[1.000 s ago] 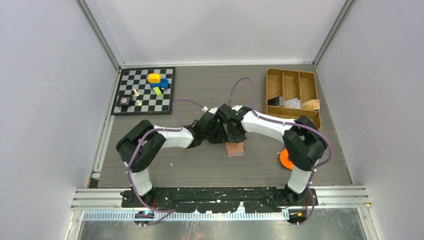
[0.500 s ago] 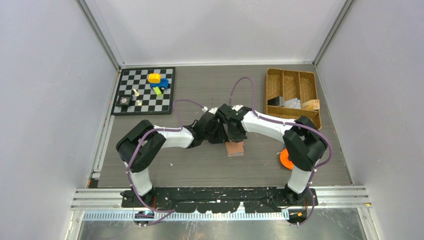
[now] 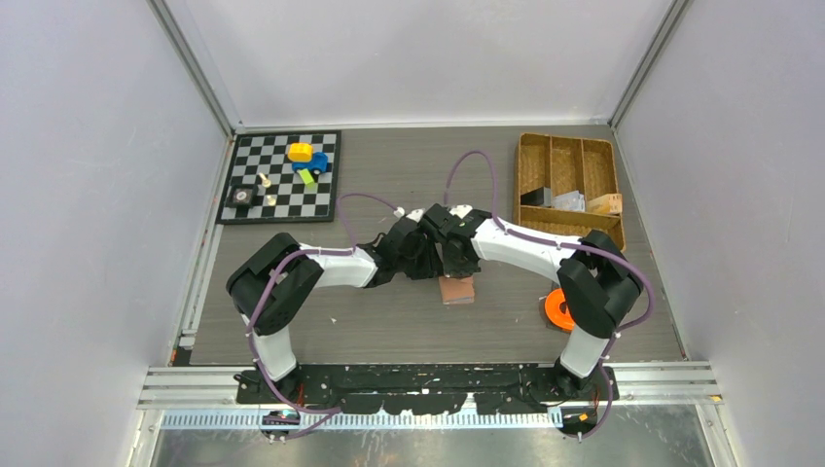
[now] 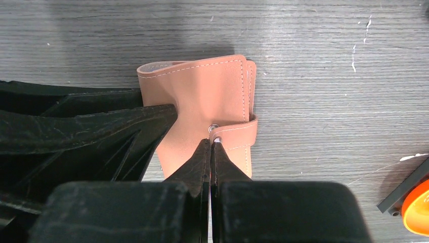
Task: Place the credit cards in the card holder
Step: Close the card holder at the center of the board.
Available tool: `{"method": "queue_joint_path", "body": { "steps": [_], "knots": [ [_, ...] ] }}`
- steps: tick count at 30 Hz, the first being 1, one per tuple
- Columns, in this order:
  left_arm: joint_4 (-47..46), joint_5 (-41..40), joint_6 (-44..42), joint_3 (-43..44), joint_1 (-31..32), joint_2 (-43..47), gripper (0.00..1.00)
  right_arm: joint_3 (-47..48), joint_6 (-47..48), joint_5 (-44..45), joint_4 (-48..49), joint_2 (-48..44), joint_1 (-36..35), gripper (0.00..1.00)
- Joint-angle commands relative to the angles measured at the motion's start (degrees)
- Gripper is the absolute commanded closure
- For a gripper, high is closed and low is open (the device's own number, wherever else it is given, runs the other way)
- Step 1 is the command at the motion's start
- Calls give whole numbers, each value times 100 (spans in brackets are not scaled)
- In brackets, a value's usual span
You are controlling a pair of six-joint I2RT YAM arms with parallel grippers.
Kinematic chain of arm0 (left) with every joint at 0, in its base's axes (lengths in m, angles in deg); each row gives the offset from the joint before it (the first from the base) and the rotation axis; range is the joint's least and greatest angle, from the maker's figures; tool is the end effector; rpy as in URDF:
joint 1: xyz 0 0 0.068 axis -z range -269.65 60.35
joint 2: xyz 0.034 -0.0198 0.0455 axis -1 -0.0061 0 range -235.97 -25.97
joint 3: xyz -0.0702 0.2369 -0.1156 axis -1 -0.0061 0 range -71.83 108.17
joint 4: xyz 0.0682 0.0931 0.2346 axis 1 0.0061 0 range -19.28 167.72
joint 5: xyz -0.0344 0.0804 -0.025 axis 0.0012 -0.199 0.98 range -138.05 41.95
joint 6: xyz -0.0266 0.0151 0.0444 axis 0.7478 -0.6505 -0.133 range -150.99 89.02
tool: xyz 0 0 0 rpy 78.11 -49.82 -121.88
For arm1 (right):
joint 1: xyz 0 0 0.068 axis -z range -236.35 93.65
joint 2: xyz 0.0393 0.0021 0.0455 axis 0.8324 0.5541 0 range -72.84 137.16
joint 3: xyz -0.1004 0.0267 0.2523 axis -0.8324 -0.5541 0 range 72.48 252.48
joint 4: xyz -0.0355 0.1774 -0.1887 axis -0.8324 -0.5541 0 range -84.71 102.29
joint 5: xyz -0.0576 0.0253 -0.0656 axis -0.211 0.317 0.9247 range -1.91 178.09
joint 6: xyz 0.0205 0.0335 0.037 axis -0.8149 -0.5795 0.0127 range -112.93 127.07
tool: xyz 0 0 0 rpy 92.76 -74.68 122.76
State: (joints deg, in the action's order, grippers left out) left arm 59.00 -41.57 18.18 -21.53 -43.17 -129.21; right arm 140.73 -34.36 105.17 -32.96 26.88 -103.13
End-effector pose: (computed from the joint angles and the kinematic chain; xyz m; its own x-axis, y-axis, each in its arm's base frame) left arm 0.2438 -0.2626 0.1391 -0.8861 -0.1586 -0.4356 0.1662 0.7686 -0.6178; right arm 0.2335 0.2330 0.1918 -0.9301 -0.0661 -0.3613 -0.0466 0.9970 -0.0625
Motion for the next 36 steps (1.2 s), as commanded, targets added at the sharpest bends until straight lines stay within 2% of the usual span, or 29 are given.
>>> {"method": "queue_joint_path", "body": {
  "steps": [1, 18, 36],
  "knots": [
    [707, -50, -248, -14, 89, -324, 76, -31, 20, -153, 9, -128, -186, 100],
    [723, -65, -248, -42, 90, -276, 77, -174, 1, 218, 178, 233, -184, 99],
    [733, -51, -250, -4, 91, -315, 77, -220, -14, 73, -57, 172, -191, 100]
  ]
}}
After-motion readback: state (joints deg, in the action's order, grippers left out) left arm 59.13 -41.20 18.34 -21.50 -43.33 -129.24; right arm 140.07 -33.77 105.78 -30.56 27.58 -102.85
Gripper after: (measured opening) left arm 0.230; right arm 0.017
